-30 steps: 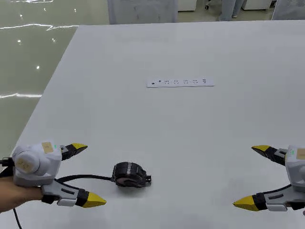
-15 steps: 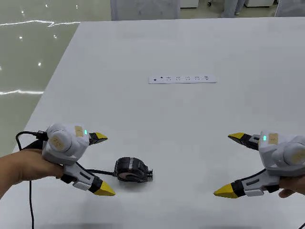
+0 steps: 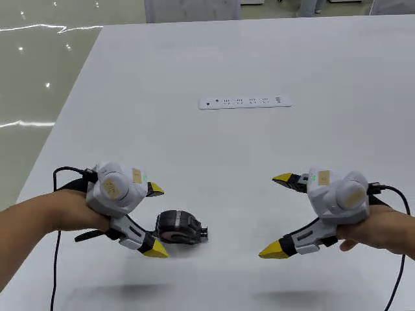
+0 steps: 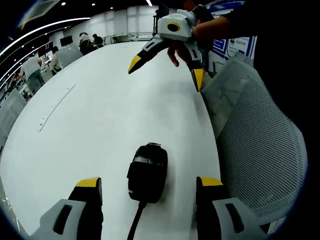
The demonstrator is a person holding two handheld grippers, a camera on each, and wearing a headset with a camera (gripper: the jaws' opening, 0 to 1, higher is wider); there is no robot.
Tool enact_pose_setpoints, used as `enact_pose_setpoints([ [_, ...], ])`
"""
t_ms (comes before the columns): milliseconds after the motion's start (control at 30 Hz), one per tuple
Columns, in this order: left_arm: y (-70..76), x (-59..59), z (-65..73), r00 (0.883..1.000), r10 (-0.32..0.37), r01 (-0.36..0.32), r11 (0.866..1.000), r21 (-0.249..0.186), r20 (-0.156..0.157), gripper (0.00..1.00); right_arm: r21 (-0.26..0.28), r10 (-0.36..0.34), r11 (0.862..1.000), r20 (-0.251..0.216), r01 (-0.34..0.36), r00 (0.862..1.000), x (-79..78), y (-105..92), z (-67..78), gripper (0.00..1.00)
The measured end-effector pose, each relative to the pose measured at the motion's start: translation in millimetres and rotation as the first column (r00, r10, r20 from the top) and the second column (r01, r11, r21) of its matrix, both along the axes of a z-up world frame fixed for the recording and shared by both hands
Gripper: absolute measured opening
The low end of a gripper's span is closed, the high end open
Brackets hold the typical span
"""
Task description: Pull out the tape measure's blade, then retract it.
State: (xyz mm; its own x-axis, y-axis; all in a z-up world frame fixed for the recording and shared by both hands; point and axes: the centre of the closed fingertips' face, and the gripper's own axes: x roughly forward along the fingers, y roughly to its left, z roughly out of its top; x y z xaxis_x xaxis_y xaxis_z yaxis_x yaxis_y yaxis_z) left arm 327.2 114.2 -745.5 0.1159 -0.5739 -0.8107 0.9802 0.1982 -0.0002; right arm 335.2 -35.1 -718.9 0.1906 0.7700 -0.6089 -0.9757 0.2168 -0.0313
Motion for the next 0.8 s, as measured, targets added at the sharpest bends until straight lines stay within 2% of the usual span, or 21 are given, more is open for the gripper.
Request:
enact_pose_setpoints([
  [167, -8.8, 0.8, -6.9, 0.999, -0.038, 0.038, 0.999, 0.025, 0.001, 0.61, 0.007, 0.022, 1.000, -0.004, -0.022, 1.000, 4.1, 19.3, -4.7, 0.91],
  [400, -19.5, 3.8, -14.1, 0.998, -0.056, 0.056, 0.997, 0.057, 0.001, 0.42, 0.004, 0.061, 0.998, 0.001, -0.061, 0.998, 5.2, 46.3, -12.5, 0.83],
  [467, -21.3, 3.4, -16.3, 0.998, -0.066, 0.066, 0.996, 0.062, 0.000, 0.33, -0.002, 0.069, 0.998, 0.002, -0.069, 0.998, 5.3, 51.6, -15.6, 0.80],
  [500, -18.0, 4.6, -18.7, 0.996, -0.086, 0.085, 0.992, 0.095, 0.011, 0.33, -0.004, 0.076, 0.997, 0.001, -0.076, 0.997, 5.2, 55.3, -17.7, 0.78],
  [533, -18.5, 5.3, -19.4, 0.995, -0.094, 0.091, 0.991, 0.100, 0.022, 0.32, -0.007, 0.082, 0.997, 0.000, -0.082, 0.997, 4.6, 58.0, -18.8, 0.77],
  [600, -18.5, 3.7, -21.4, 0.995, -0.098, 0.095, 0.989, 0.114, 0.019, 0.32, -0.014, 0.093, 0.996, 0.005, -0.093, 0.996, 4.0, 62.7, -21.6, 0.74],
  [700, -18.0, 3.0, -23.1, 0.995, -0.096, 0.090, 0.984, 0.153, 0.034, 0.32, -0.030, 0.113, 0.993, 0.006, -0.113, 0.994, 2.7, 70.4, -28.2, 0.70],
  [800, -16.9, 4.0, -23.3, 0.996, -0.082, 0.075, 0.983, 0.170, 0.032, 0.32, -0.041, 0.129, 0.991, 0.007, -0.128, 0.992, 1.7, 75.8, -33.7, 0.64],
])
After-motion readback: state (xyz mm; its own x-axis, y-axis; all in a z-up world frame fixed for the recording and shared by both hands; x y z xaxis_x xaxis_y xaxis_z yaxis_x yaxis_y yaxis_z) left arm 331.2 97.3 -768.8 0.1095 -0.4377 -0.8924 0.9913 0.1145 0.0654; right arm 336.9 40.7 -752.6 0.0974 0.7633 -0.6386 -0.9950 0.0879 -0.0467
